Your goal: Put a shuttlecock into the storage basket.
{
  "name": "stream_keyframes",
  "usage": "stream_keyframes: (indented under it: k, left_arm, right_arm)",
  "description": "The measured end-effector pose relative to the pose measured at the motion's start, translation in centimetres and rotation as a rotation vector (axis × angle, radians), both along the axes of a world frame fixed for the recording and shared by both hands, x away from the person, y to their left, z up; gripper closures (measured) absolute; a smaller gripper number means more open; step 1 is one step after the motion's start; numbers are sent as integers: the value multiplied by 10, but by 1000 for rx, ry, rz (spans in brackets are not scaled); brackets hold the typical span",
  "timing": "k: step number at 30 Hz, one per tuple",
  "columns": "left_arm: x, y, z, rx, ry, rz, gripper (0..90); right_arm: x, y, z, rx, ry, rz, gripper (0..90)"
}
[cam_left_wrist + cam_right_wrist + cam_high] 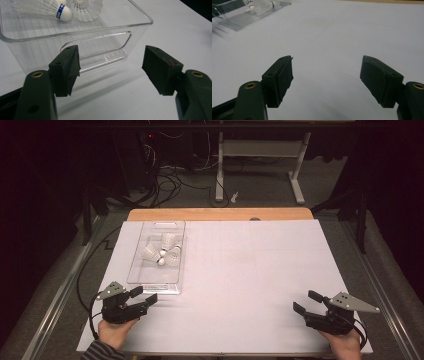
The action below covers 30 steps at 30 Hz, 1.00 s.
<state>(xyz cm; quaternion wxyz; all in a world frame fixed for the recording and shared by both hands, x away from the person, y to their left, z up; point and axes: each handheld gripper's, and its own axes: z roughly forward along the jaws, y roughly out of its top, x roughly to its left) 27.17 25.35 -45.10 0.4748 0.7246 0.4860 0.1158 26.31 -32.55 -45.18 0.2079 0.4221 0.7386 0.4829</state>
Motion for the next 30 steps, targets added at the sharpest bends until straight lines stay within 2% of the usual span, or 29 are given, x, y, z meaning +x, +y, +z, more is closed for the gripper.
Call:
stream_keyframes:
  k: [30]
  left_arm:
    - [-3,2,1,-4,-21,11,312]
  right_arm:
    - [2,1,0,0,0,4,269]
